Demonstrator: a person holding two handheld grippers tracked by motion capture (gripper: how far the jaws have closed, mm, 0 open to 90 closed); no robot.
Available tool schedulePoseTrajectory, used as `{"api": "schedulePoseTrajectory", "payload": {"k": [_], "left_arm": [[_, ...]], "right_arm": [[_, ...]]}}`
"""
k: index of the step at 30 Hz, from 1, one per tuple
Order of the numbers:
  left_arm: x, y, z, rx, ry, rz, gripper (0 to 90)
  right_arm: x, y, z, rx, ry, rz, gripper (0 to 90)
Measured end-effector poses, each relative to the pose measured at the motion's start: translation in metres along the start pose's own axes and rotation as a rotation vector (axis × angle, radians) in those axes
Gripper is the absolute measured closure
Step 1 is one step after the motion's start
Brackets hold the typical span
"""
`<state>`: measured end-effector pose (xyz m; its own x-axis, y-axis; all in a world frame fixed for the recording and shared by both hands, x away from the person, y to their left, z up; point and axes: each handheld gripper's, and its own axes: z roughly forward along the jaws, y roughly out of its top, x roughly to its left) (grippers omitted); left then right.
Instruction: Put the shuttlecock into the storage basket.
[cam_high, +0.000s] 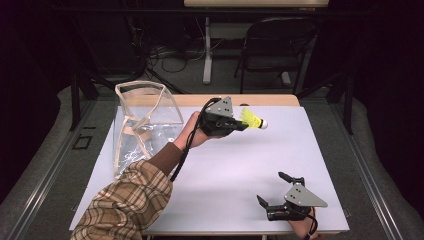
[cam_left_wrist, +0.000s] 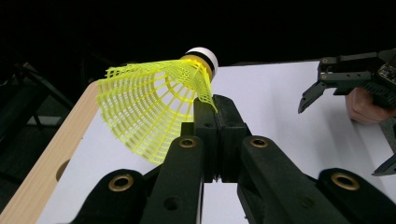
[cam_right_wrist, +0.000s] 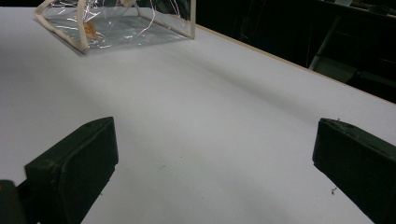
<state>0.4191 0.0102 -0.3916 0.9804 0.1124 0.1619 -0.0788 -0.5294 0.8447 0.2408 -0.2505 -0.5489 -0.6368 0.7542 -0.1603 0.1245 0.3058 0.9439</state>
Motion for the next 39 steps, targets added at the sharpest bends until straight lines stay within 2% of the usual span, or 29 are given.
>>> {"api": "schedulePoseTrajectory", "payload": {"k": [39], "left_arm": [[0.017, -0.009, -0.039, -0.009, 0.093, -0.027, 89.8]], "right_arm": [[0.000, 0.000, 0.000, 0.004, -0.004, 0.000, 0.0]]}}
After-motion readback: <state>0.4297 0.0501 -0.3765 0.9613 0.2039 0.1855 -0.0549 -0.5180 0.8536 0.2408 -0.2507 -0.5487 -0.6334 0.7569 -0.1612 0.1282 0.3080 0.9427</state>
